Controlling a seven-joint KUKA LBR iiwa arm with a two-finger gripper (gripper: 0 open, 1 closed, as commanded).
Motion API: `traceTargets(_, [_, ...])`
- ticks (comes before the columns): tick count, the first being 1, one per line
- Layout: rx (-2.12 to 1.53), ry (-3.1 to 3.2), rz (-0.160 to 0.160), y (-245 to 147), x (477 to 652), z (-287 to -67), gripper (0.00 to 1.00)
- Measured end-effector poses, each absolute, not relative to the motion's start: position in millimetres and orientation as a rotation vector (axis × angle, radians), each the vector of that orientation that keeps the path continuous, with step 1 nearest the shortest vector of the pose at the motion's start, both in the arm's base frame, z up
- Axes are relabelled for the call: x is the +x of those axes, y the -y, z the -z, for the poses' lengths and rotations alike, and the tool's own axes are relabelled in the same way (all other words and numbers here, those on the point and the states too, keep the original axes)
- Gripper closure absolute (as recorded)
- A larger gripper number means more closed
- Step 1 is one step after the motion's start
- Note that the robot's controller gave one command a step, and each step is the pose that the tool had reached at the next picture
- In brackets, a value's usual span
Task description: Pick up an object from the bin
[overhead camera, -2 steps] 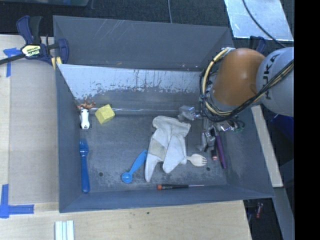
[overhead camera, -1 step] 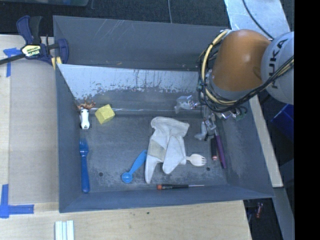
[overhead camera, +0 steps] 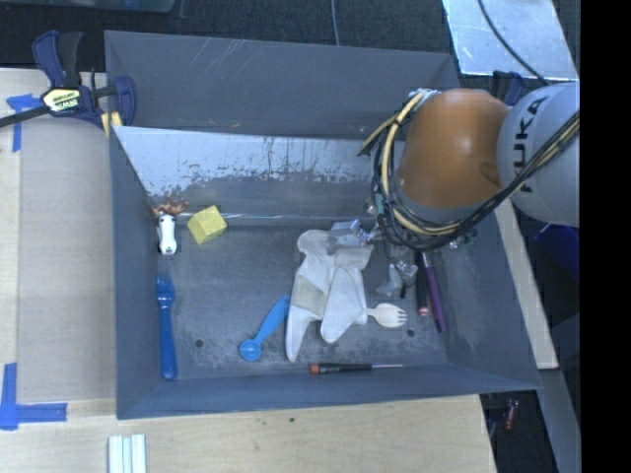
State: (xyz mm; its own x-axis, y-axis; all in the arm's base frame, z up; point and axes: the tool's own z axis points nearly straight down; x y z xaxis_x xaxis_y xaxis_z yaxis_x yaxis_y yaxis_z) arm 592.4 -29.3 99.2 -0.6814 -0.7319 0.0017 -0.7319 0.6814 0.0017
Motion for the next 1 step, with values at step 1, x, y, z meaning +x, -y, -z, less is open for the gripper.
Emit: traceTargets(1, [1.256,2.892,-0.009,9.7,611.3,-71.3,0.0])
